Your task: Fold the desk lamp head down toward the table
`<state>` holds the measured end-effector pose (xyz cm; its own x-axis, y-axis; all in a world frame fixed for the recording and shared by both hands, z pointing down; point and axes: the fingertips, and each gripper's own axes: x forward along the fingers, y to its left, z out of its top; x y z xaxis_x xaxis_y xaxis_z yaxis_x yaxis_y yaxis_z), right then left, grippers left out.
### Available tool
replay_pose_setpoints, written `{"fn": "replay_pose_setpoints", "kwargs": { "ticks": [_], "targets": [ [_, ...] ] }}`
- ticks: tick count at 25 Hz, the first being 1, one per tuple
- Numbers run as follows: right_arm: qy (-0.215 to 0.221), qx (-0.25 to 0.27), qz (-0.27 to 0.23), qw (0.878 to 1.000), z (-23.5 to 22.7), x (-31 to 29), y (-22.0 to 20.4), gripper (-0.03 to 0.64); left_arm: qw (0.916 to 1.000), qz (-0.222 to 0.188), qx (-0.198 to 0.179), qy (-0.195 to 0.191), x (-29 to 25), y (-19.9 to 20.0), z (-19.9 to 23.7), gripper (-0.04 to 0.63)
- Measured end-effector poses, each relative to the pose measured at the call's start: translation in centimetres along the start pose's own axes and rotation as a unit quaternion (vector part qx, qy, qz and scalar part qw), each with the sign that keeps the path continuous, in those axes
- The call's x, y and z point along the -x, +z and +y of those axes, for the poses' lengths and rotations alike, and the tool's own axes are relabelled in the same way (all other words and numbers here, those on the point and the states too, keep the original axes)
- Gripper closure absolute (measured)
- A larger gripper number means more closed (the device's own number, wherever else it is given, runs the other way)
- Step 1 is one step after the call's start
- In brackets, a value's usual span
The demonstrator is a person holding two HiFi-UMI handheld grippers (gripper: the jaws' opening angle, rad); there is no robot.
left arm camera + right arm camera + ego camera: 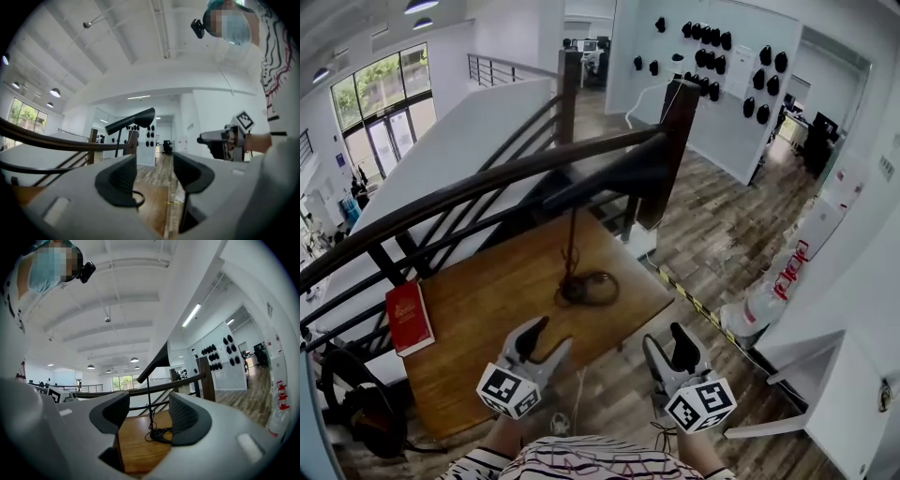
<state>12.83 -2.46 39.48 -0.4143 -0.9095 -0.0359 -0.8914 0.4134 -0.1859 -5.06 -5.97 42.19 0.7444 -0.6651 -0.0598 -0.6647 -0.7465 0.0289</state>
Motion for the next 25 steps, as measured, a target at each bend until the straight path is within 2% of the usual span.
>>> {"fn": "replay_pose_setpoints", "kwargs": {
  "ticks": [8,14,20,25],
  "targets": [
    [-0.034,0.019,-0.025,0.999,0.0,-8.8,2.1,0.367,0.9995,0.005,0.001,-0.032,-3.0,0.4,9.2,0.353],
    [-0.054,0.059,-0.044,0.996,-1.2,-12.1,4.9,0.371,0.9990,0.002,0.003,-0.045,-5.5,-0.3,13.1,0.353],
    [-0.041,0.100,-0.052,0.993,-3.7,-15.1,8.3,0.374,0.9994,0.005,-0.002,-0.035,-9.1,-1.1,14.7,0.353],
    [0.002,0.123,-0.071,0.990,-6.0,-18.0,12.1,0.374,0.9999,0.000,-0.015,-0.002,-12.6,-1.2,16.2,0.353]
  ]
}}
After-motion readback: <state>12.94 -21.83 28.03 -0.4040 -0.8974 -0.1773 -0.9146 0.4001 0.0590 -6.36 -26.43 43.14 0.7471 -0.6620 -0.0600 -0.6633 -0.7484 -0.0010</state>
